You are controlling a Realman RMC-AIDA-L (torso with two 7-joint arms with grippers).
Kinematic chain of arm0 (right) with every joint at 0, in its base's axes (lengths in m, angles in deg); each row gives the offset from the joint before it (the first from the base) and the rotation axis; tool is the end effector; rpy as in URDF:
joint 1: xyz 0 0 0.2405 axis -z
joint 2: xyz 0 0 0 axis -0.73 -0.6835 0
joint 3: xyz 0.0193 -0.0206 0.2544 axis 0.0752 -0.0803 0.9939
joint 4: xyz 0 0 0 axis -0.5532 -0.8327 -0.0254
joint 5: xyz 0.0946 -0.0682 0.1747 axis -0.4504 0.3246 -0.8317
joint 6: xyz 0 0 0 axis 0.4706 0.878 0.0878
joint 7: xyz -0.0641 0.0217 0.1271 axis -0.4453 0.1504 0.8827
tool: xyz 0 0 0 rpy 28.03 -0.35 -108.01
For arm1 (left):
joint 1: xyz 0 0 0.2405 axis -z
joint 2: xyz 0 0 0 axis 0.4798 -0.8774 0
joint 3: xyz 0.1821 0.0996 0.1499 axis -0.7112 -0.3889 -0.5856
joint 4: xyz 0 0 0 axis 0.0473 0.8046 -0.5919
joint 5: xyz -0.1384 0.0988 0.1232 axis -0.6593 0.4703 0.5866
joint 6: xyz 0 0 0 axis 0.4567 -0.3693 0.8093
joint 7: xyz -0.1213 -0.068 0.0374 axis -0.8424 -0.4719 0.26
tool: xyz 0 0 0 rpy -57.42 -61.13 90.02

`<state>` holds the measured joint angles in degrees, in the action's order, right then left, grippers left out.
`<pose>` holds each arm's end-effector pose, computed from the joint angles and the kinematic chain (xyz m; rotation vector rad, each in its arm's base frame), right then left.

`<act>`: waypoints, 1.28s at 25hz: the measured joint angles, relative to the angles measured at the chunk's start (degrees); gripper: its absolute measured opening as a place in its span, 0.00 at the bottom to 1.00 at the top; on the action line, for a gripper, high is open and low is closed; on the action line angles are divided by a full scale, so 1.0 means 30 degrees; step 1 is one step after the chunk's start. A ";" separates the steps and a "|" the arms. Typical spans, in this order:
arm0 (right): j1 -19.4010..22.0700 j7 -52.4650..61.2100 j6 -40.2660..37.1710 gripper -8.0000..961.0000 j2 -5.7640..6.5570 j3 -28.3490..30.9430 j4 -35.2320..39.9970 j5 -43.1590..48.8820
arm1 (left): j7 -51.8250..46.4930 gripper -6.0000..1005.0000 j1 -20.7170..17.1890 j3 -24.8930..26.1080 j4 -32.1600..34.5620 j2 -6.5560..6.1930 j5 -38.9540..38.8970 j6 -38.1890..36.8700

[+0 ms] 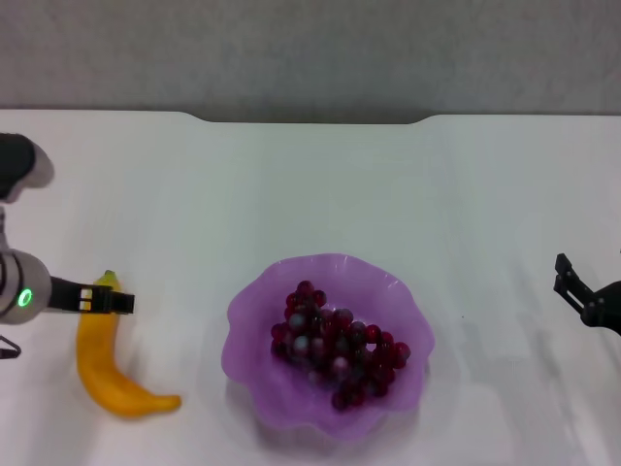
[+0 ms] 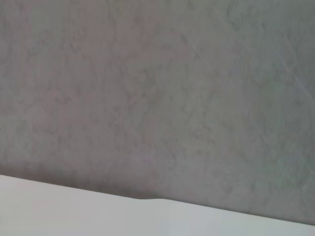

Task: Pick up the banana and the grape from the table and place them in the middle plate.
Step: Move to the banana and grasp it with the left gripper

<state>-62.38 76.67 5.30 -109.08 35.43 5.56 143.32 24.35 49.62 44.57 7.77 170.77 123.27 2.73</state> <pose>0.3508 0.3008 -0.0287 -1.7151 0.5447 0.4864 -0.2597 0.3625 0.0220 -1.8046 -1.3583 0.2114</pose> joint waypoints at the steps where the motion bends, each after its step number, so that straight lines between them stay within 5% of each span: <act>1: -0.0007 0.0006 0.0001 0.94 0.0001 -0.0002 0.0000 0.0000 | -0.0030 0.88 0.0274 -0.0003 0.0488 -0.0019 0.0011 -0.0034; 32: -0.0195 0.0087 0.0023 0.94 0.0001 -0.0153 0.0005 0.0000 | -0.0032 0.88 0.2187 0.0135 0.6206 -0.0024 0.0086 -0.2507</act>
<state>-62.97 76.93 5.36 -109.08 34.97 5.58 143.32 24.25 56.19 44.97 26.39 170.70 123.53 -4.79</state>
